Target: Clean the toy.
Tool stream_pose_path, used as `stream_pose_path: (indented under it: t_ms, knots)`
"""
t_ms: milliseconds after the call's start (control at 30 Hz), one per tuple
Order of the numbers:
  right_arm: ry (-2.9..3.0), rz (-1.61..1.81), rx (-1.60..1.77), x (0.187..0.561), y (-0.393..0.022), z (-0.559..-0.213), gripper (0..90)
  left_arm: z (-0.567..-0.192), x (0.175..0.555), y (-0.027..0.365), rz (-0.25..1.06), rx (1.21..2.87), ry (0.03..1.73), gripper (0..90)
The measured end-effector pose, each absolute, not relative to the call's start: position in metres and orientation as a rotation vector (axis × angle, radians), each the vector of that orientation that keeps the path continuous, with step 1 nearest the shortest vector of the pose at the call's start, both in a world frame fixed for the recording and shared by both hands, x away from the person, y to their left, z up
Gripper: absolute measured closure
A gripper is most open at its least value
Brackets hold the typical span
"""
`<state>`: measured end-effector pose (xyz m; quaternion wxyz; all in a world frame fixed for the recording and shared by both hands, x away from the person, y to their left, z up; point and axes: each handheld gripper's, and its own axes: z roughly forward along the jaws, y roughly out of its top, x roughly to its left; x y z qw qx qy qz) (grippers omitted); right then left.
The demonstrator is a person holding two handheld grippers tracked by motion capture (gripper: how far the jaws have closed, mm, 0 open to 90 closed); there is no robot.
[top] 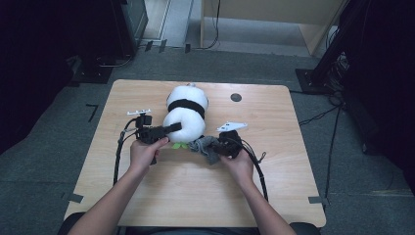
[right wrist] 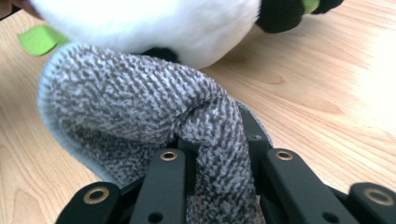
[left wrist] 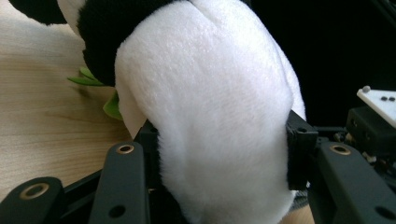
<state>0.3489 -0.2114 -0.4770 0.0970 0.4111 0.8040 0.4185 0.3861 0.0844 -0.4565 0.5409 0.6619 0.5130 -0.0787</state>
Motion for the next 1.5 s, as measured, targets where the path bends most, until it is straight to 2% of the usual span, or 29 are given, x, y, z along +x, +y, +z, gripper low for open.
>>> stream_pose_path:
  t_ms: [533,1033,1267,1367,1500]
  knots:
    - [2.235,1.255,1.397,0.362,-0.258,-0.469,76.6,-0.447,0.385,0.093,-0.119,1.629,1.151,50.4]
    - [2.093,1.228,1.476,0.374,-0.301,-0.464,75.2,-0.452,0.409,0.151,-0.030,1.568,1.207,50.2]
    - [2.043,1.170,1.509,0.386,-0.318,-0.474,74.9,-0.465,0.419,0.167,-0.020,1.626,1.252,49.6]
    - [2.035,1.137,1.540,0.393,-0.322,-0.481,73.9,-0.472,0.422,0.168,-0.036,1.624,1.237,48.3]
    - [2.038,1.098,1.541,0.402,-0.322,-0.492,72.1,-0.483,0.424,0.169,-0.006,1.689,1.207,41.4]
